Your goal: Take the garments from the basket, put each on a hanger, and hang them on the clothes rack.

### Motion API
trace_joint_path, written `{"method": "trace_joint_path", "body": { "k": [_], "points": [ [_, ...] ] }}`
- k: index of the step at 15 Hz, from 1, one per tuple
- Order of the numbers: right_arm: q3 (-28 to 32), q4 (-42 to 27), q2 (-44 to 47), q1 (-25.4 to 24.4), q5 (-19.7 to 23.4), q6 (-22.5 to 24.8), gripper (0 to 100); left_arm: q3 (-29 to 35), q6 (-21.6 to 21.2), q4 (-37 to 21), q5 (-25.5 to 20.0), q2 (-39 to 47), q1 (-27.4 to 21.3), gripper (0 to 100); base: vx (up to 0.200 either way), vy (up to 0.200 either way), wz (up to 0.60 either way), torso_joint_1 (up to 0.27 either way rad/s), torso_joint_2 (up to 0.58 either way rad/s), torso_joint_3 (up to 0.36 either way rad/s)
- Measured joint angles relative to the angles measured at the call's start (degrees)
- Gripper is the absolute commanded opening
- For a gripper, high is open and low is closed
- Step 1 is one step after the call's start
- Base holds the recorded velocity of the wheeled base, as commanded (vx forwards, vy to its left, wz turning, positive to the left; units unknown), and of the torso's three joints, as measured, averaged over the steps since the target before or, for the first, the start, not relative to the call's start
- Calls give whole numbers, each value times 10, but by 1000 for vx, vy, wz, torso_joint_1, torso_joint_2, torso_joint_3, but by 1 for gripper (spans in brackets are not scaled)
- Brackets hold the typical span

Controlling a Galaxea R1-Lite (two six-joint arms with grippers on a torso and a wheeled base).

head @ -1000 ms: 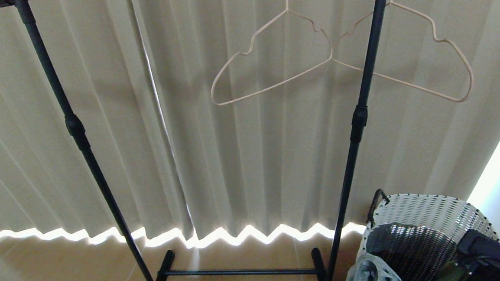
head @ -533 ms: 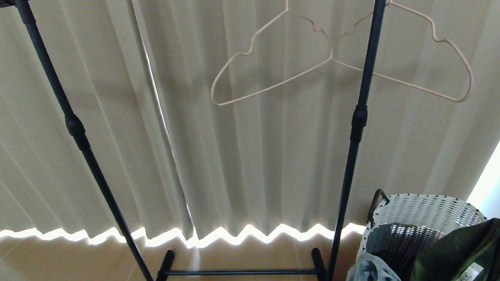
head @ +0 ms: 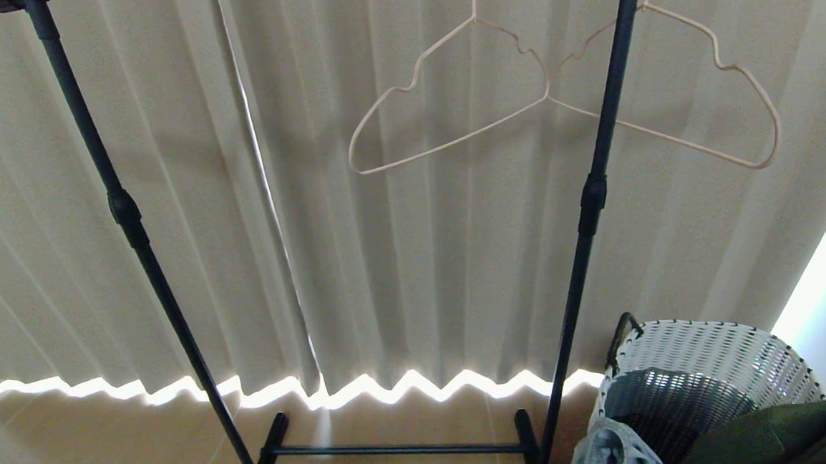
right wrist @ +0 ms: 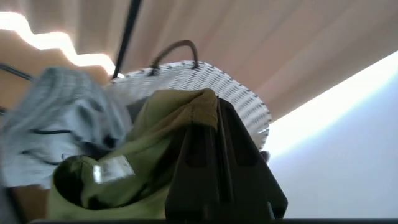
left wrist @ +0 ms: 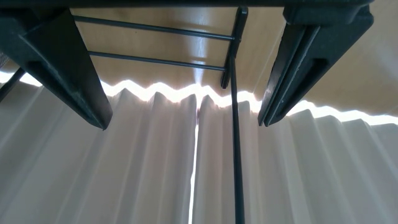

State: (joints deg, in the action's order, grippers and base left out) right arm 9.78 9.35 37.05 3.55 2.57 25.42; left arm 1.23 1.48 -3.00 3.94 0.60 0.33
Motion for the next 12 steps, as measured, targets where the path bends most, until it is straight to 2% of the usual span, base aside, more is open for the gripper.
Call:
{"method": "trace_joint_path", "body": {
  "k": [2, 5, 7, 9, 12],
  "points": [
    [6, -34, -48, 0, 18, -58, 0, 0, 0, 0, 0, 0, 0, 100, 0, 0, 0, 0, 0, 0],
    [17, -40, -78, 0, 24, -120, 0, 0, 0, 0, 0, 0, 0, 100, 0, 0, 0, 0, 0, 0],
    [22, -40, -80, -9, 52, -178, 0, 0, 0, 0, 0, 0, 0, 100, 0, 0, 0, 0, 0, 0],
    [23, -41, -75, -28, 63, -202, 0, 0, -1, 0, 0, 0, 0, 100, 0, 0, 0, 0, 0, 0],
    [24, -41, -63, -50, 64, -204, 0, 0, 0, 0, 0, 0, 0, 100, 0, 0, 0, 0, 0, 0]
  ]
}}
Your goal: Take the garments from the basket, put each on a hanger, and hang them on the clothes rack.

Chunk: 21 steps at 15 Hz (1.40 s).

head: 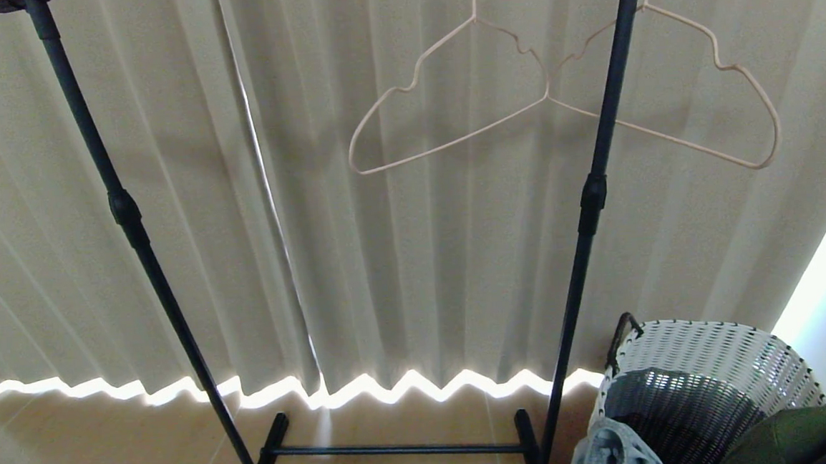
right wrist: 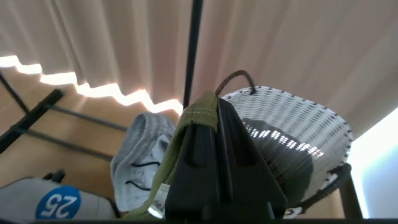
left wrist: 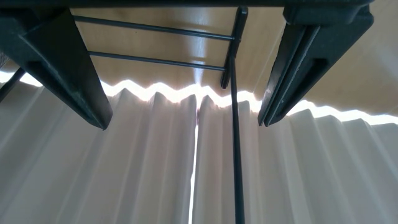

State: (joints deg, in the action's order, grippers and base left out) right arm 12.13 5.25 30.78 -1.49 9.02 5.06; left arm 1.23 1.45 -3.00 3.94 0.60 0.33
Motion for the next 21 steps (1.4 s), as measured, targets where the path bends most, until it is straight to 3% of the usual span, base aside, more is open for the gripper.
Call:
{"method": "trace_joint_path", "body": {
  "k": [6, 18, 21],
  "points": [
    [13, 1, 34, -33, -4, 1, 0, 0, -1, 0, -1, 0, 0, 100, 0, 0, 0, 0, 0, 0],
    [36, 4, 107, -34, -7, 19, 0, 0, -1, 0, -1, 0, 0, 100, -200, 0, 0, 2, 3, 2],
    [36, 4, 109, -34, -7, 19, 0, 0, 0, 0, -1, 0, 0, 100, 0, 0, 0, 0, 0, 0]
  ]
}}
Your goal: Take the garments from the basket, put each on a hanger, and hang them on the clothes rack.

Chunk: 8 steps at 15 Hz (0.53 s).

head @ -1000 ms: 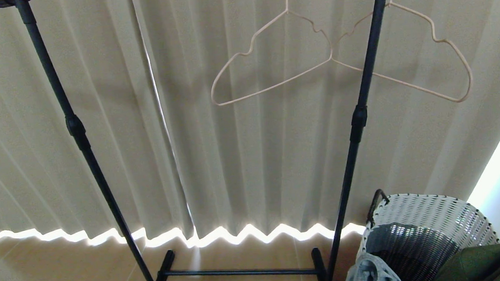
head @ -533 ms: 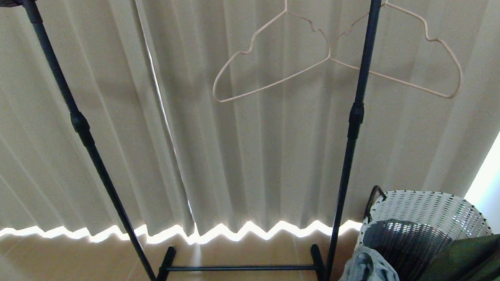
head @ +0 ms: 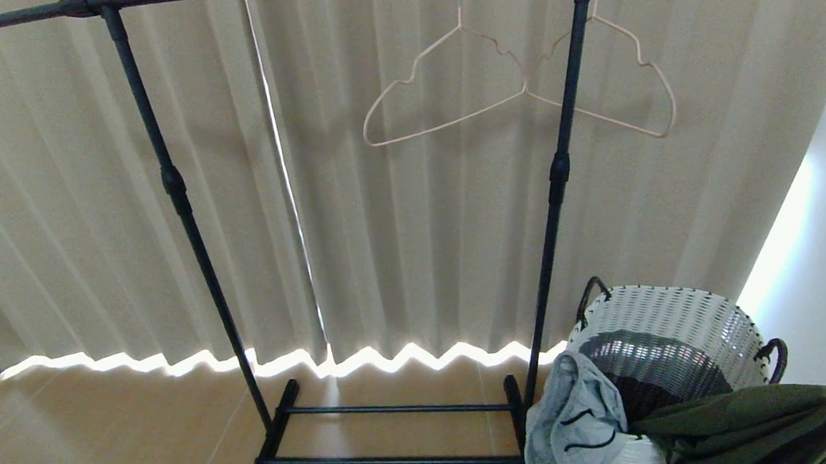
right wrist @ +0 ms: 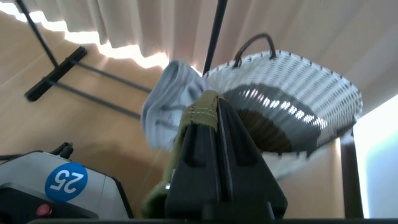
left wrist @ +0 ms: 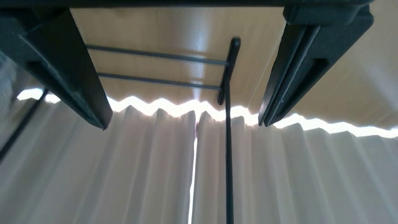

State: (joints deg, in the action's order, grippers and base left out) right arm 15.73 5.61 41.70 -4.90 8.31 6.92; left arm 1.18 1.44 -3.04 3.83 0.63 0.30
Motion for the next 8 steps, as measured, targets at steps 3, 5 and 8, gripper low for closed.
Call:
{"method": "trace_joint_path", "body": {
  "k": [3, 5, 8],
  "points": [
    [0, 0, 5, 0, 0, 0, 0, 1, 1, 1, 1, 0, 0, 100, 0, 0, 0, 0, 0, 0],
    [0, 2, 9, 0, 0, 0, 0, 1, 0, 1, 1, 0, 0, 100, 0, 0, 0, 0, 0, 0],
    [-1, 2, 12, 0, 0, 0, 0, 0, 0, 0, 0, 0, 0, 100, 0, 67, 0, 1, 2, 1]
  ]
}}
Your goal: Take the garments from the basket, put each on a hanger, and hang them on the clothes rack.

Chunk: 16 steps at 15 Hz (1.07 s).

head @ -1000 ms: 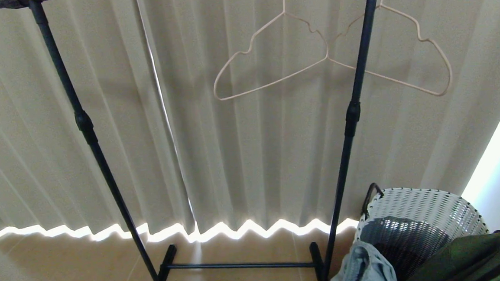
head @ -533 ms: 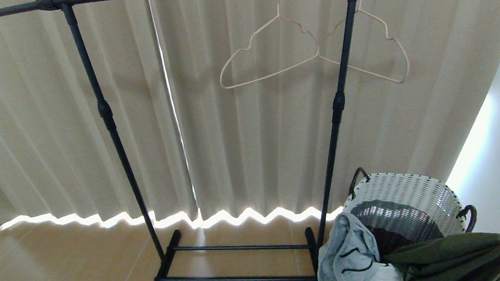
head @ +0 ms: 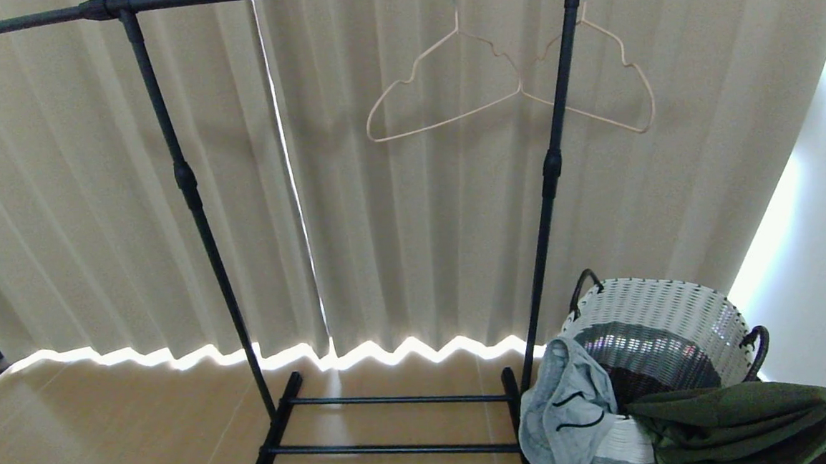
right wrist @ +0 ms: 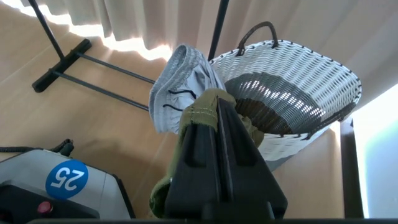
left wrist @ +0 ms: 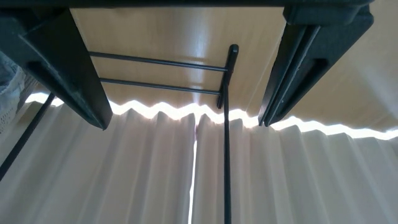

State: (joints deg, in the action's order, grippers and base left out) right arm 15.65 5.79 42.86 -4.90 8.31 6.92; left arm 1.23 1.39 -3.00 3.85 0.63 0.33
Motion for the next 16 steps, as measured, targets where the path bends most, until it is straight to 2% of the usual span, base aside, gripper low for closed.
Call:
{"method": "trace_joint_path", "body": {
  "k": [5, 16],
  "points": [
    [0, 1, 5, -2, 0, 4, 0, 0, 1, 0, -1, 0, 0, 100, 0, 200, 0, 4, 0, 3],
    [15, 2, 10, -3, 4, 8, 0, -1, -1, 0, 5, 0, 0, 100, 0, 0, 0, 0, 0, 0]
  ]
}}
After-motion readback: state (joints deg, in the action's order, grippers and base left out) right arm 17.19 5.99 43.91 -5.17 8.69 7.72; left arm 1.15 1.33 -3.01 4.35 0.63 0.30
